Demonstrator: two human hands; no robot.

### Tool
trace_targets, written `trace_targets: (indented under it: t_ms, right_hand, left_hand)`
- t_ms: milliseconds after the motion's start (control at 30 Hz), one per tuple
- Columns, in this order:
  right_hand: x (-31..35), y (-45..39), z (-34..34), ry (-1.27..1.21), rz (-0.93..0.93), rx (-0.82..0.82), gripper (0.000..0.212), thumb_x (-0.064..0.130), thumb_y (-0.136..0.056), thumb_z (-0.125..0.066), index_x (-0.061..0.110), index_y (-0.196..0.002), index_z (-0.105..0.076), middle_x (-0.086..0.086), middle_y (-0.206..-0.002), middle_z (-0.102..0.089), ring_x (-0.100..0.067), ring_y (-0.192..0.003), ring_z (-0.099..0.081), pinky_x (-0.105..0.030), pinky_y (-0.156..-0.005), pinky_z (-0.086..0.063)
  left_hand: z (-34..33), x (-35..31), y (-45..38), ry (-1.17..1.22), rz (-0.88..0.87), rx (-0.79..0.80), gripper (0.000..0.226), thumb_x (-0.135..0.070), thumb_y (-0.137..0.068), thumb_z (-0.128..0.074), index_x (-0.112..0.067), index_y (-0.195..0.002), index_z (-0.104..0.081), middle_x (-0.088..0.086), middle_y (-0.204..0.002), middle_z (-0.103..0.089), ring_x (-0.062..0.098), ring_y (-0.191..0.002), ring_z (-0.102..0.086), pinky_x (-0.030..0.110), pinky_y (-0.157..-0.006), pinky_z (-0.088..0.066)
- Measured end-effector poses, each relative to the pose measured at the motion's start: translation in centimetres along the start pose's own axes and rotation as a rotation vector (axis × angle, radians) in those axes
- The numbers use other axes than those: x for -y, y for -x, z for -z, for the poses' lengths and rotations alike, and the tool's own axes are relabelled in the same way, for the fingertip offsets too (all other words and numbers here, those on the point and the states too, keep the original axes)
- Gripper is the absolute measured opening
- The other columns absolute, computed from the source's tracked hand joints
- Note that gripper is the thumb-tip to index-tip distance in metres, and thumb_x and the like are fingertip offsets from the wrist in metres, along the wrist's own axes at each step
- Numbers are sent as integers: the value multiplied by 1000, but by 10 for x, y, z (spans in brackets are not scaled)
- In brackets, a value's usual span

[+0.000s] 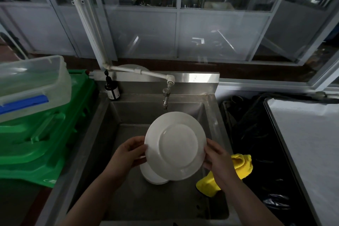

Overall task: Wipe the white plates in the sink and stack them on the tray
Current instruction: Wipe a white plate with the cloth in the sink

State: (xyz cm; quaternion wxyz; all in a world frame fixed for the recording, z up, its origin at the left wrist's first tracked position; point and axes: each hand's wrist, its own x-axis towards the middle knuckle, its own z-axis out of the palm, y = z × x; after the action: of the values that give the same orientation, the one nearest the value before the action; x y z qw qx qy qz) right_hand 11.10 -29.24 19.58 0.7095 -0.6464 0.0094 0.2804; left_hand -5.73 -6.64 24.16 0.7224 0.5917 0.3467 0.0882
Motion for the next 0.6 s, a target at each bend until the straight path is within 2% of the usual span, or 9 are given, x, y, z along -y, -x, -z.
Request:
trace_targets:
  t_ms: [167, 300, 433, 500, 600]
  right_hand:
    - [-9, -7, 2, 27, -47, -25, 31, 17, -97, -61, 17, -128, -63, -5, -113, -72, -24, -101, -70, -46, -78, -61]
    - [-13, -7, 2, 11, -89, -20, 32, 18, -97, -62, 18, -128, -63, -5, -112, -73, -24, -99, -71, -41, -72, -61]
    - [-14, -6, -2, -13, -126, -7, 30, 17, -97, -60, 17, -127, -63, -6, -109, -74, -27, -99, -71, -47, -77, -60]
    - [-16, -5, -4, -18, -147, -11, 29, 16, -97, -60, 17, -126, -64, -7, -107, -74, -27, -99, -71, -45, -74, -60]
    - [-17, -3, -7, -15, -157, -32, 25, 15, -98, -59, 17, -122, -66, -9, -105, -74, -28, -96, -72, -39, -67, -59]
  left_hand:
    - [-6, 5, 4, 52, -7, 81, 21, -15, -99, -54, -14, -118, -61, 10, -115, -71, 30, -108, -67, 48, -94, -56]
    - [-12, 4, 9, 138, 6, 150, 31, -20, -95, -55, -15, -126, -52, 12, -114, -70, 30, -100, -68, 50, -86, -58]
    - [-16, 5, 10, 190, 36, 170, 46, -22, -88, -71, -23, -128, -48, 10, -119, -69, 34, -105, -69, 52, -81, -59]
    - [-18, 5, 11, 193, 37, 162, 52, -20, -81, -72, -24, -128, -48, 7, -119, -69, 33, -107, -68, 55, -84, -59]
    - [-22, 5, 11, 180, 14, 141, 43, -16, -88, -65, -25, -126, -47, 4, -110, -72, 32, -105, -69, 62, -90, -54]
